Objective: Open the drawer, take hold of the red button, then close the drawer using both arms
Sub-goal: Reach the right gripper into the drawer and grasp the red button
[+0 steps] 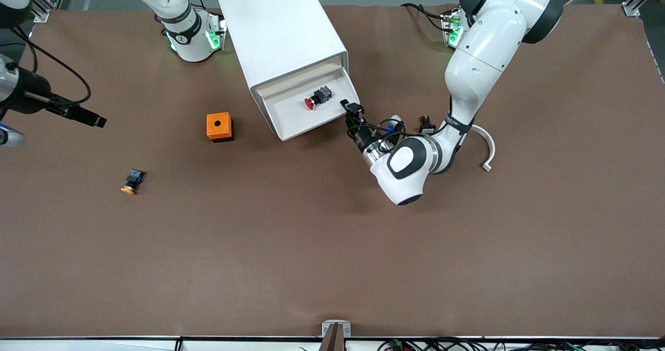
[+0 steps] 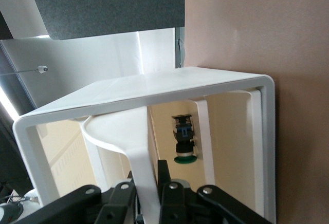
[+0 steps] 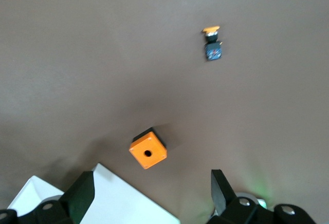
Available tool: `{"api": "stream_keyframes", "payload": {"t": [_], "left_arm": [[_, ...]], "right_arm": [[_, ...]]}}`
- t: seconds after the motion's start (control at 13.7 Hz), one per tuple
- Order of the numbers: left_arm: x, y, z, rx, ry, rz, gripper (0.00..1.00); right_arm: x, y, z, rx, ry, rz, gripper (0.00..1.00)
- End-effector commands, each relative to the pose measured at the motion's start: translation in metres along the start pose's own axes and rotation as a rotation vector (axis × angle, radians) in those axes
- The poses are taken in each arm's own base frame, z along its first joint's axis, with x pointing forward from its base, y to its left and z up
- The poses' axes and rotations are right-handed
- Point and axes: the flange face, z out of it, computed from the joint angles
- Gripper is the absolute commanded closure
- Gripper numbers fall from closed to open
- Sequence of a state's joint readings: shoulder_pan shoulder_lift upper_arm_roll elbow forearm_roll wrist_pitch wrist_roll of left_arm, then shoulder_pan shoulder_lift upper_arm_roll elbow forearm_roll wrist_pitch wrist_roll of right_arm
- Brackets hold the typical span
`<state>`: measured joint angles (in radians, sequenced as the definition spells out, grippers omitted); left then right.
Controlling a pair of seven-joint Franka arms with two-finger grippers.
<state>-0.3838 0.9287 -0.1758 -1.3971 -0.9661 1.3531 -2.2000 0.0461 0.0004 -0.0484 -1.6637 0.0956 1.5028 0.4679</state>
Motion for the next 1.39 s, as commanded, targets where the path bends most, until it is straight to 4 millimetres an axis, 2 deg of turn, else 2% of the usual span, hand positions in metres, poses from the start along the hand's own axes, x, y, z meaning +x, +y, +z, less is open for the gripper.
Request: {"api": "stream_keyframes", "payload": {"t": [0.0,0.15,0.29,0.36,0.44,0.51,0.58,0.73,0.95,1.17,1.31], "left_arm": [[0.01,0.002,-0.031,-0.026,-0.033,-0.001,0.87],[0.014,0.006,-0.038,-0.035,-0.039,-0.008,0.86],[0.016,0.006,-0.043,-0.04,-0.045,-0.001,0.83],[0.016,0.005,-0.043,-0.04,-0.047,0.002,0.79],[0.016,0.004,-0.045,-0.043,-0.049,0.004,0.43],[0.016,0.006,-0.045,-0.047,-0.053,0.003,0.04],[0.017,0.006,-0.049,-0.058,-0.056,0.009,0.0],[0.025,0.001,-0.074,-0.084,-0.094,0.094,0.0],[0.023,-0.018,-0.103,-0.118,-0.123,0.257,0.0],[0.021,-0.046,-0.141,-0.18,-0.148,0.484,0.0],[0.019,-0.061,-0.157,-0.224,-0.142,0.637,0.0]], "right_arm": [[-0.027,-0.045,0.003,-0.012,-0.003,0.093,0.0],[-0.047,-0.084,0.028,-0.014,0.013,0.148,0.0],[-0.081,-0.132,0.042,-0.006,0.041,0.213,0.0],[-0.098,-0.155,0.051,0.005,0.056,0.247,0.0],[-0.113,-0.175,0.061,0.019,0.07,0.289,0.0],[-0.127,-0.193,0.073,0.02,0.076,0.304,0.0],[-0.138,-0.209,0.085,0.016,0.08,0.328,0.0],[-0.169,-0.251,0.114,0.018,0.098,0.385,0.0],[-0.208,-0.303,0.164,0.034,0.137,0.422,0.0],[-0.236,-0.329,0.197,0.042,0.144,0.44,0.0],[-0.25,-0.337,0.205,0.043,0.153,0.464,0.0]]}}
